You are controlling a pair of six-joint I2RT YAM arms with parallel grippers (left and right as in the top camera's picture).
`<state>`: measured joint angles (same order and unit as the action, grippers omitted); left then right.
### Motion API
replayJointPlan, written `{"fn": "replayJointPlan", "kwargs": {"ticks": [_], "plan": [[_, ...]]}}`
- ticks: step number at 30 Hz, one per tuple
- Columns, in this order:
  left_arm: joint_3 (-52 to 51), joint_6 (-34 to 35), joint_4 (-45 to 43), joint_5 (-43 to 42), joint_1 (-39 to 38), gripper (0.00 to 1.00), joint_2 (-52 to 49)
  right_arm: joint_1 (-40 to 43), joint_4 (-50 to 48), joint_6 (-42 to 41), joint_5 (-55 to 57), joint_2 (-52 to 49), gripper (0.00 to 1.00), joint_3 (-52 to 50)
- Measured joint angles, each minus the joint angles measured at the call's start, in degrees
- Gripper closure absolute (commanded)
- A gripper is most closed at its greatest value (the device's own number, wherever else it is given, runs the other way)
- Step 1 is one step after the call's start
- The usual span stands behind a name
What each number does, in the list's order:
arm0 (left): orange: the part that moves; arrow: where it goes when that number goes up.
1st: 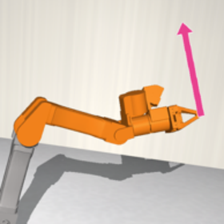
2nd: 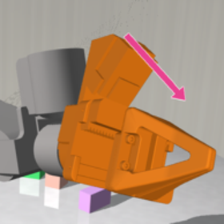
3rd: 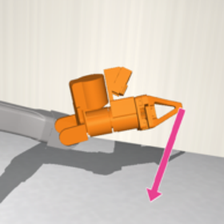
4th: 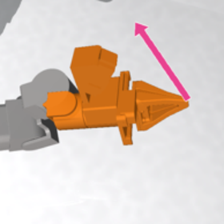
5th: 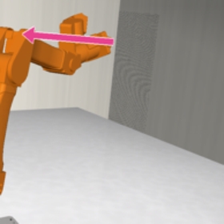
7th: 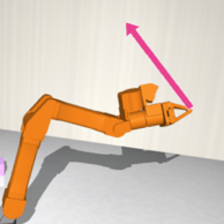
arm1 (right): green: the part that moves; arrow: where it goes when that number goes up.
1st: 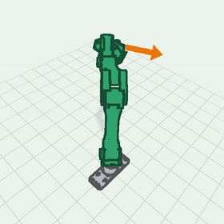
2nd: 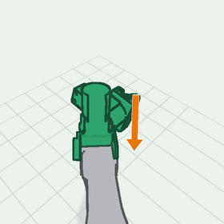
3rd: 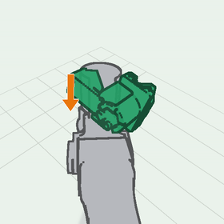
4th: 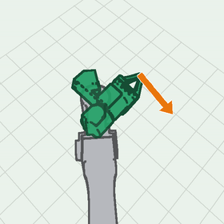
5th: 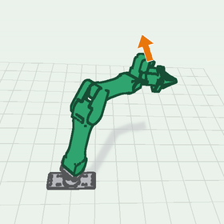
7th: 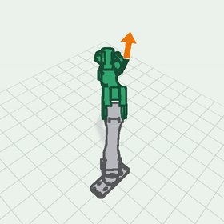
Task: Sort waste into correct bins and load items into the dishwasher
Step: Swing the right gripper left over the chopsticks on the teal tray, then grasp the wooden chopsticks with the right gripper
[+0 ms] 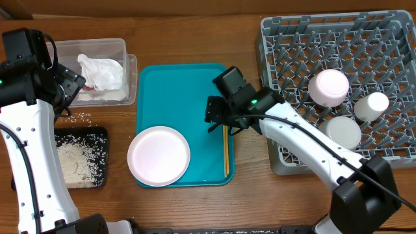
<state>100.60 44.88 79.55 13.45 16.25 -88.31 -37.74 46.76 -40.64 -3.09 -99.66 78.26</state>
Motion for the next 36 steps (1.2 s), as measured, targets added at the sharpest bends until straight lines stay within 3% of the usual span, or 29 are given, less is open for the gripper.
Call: {"fn": "replayJointPlan", "kwargs": {"ticks": [6,16,31,36], "plan": [[0.00,0.00,0.00,0.00,0.00,0.00,0.00,-1.05,0.07,-0.02,2.71,-2.56,0.33,0.00],[0.00,0.00,-0.02,0.00,0.00,0.00,0.00,-1.40,0.35,0.15,4.33,-6.71,0.56,0.00],[0.00,0.00,0.00,0.00,0.00,0.00,0.00,-6.47,-0.92,-2.23,13.14,-7.67,0.54,-0.02],[0.00,0.00,-0.02,0.00,0.00,0.00,0.00,-7.34,-1.16,-3.30,14.93,-7.67,0.58,-0.02]]}}
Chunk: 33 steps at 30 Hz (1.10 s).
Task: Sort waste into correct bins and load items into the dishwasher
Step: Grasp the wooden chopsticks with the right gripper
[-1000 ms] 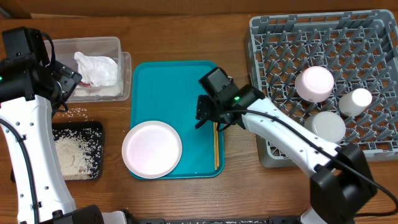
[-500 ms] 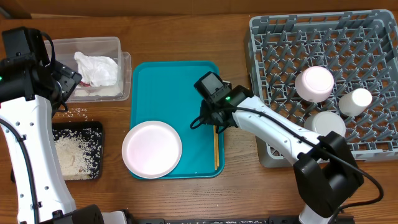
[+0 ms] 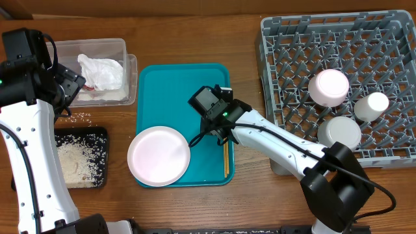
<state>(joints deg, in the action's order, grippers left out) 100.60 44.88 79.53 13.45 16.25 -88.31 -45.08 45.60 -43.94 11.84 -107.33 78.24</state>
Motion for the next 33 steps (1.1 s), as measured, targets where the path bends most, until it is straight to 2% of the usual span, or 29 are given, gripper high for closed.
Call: {"fn": "replayJointPlan", "kwargs": {"ticks": [7,14,33], "plan": [[0.00,0.00,0.00,0.00,0.00,0.00,0.00,0.00,-1.75,-0.59,1.75,-1.03,0.58,0.02],[0.00,0.00,0.00,0.00,0.00,0.00,0.00,0.00,-0.90,-0.59,3.56,-6.67,0.58,-0.11],[0.00,0.00,0.00,0.00,0.00,0.00,0.00,-0.02,-2.32,-0.57,3.96,-7.08,0.58,-0.13]]}}
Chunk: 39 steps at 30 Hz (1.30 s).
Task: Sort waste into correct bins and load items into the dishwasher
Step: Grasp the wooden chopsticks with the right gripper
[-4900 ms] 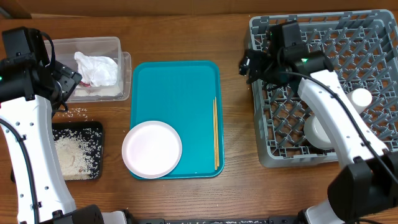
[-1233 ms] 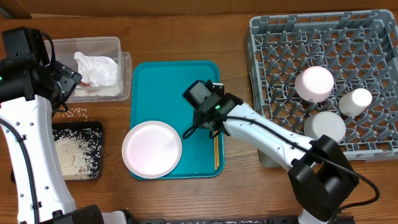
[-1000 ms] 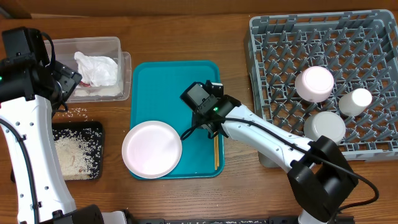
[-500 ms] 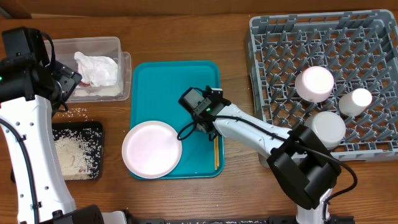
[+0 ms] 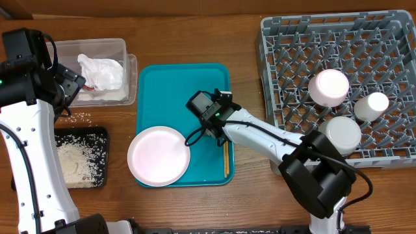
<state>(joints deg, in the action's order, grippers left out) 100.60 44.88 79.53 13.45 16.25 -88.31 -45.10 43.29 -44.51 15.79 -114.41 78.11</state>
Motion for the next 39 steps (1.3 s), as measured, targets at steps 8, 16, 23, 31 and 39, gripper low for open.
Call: {"fn": "replayJointPlan", "kwargs": {"ticks": [8,16,23,31,39], "plan": [[0.00,0.00,0.02,0.00,0.00,0.00,0.00,0.00,-0.61,0.83,0.09,-1.79,0.58,-0.02],[0.00,0.00,0.00,0.00,0.00,0.00,0.00,-0.04,-1.01,1.03,0.04,-2.56,0.66,0.00],[0.00,0.00,0.00,0.00,0.00,0.00,0.00,-0.04,1.55,0.87,-0.02,-2.62,0.93,0.55],[0.00,0.00,0.00,0.00,0.00,0.00,0.00,-0.04,9.94,1.01,-1.49,-3.41,0.96,6.23],[0.00,0.00,0.00,0.00,0.00,0.00,0.00,1.33,15.74,1.29,0.70,-0.83,0.96,13.49]]}}
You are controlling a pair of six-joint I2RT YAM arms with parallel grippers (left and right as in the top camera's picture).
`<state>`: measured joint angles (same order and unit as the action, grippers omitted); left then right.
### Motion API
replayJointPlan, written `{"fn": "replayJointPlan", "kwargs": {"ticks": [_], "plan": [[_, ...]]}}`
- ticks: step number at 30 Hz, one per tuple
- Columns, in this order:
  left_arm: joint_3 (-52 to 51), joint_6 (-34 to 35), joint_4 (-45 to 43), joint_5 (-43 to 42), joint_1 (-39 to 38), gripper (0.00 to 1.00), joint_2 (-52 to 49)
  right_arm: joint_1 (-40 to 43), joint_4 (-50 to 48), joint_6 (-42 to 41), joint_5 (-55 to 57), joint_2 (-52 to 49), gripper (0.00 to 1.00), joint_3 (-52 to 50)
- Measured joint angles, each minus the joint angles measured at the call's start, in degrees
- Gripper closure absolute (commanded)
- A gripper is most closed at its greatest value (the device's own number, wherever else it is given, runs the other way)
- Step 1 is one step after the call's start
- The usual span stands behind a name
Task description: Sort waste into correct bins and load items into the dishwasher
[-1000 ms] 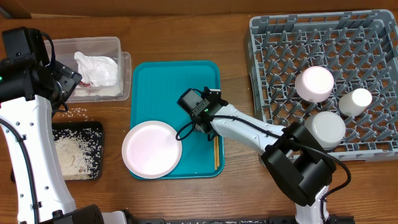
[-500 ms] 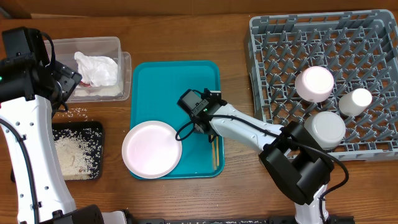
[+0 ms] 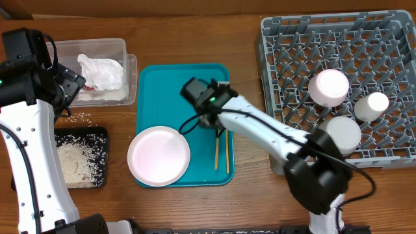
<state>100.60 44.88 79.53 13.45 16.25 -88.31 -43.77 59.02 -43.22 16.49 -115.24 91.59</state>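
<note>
A teal tray (image 3: 170, 91) holds a white plate (image 3: 158, 156) at its front left and two wooden chopsticks at its front right. One chopstick (image 3: 227, 155) lies straight along the tray's right edge. The other chopstick (image 3: 216, 151) slants left of it, its far end up at my right gripper (image 3: 212, 123), which seems shut on that end; the fingers are mostly hidden under the wrist. My left gripper (image 3: 67, 86) hangs at the far left beside the clear bin, its jaws too dark to read.
A grey dish rack (image 3: 292, 39) fills the right side, holding white cups (image 3: 328, 88) (image 3: 371, 106) and a bowl (image 3: 342, 132). A clear bin (image 3: 123, 49) with crumpled paper (image 3: 101, 70) stands back left. A black tray of rice (image 3: 79, 162) sits front left, with loose grains (image 3: 81, 117) nearby.
My right gripper has moved a little back and left. The two chopsticks, which lay together, are now apart: one has its far end shifted left at the gripper. The left arm is unchanged.
My right gripper was above the far end of the chopsticks at the tray's right side. Then it stood lower and further left, between the plate and the chopsticks, and stayed close over their far ends. Now one chopstick has come away from the other.
</note>
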Motion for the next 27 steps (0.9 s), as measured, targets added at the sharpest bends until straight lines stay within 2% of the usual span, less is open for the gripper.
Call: {"fn": "replayJointPlan", "kwargs": {"ticks": [4,8,17,25,26,27], "plan": [[0.00,0.00,0.00,0.00,0.00,0.00,0.00,4.74,0.37,3.19,3.13,5.81,0.96,0.72],[0.00,0.00,0.00,0.00,0.00,0.00,0.00,13.20,-0.02,10.60,3.74,11.56,0.96,1.84],[0.00,0.00,0.02,0.00,0.00,0.00,0.00,29.20,0.42,32.24,-6.73,14.47,0.96,2.25],[0.00,0.00,0.00,0.00,0.00,0.00,0.00,35.06,0.55,37.55,-11.15,13.97,0.96,2.25],[0.00,0.00,0.02,0.00,0.00,0.00,0.00,35.26,0.57,37.73,-11.50,13.62,0.92,2.25],[0.00,0.00,0.02,0.00,0.00,0.00,0.00,35.39,0.55,37.83,-11.85,13.16,0.78,2.25]]}}
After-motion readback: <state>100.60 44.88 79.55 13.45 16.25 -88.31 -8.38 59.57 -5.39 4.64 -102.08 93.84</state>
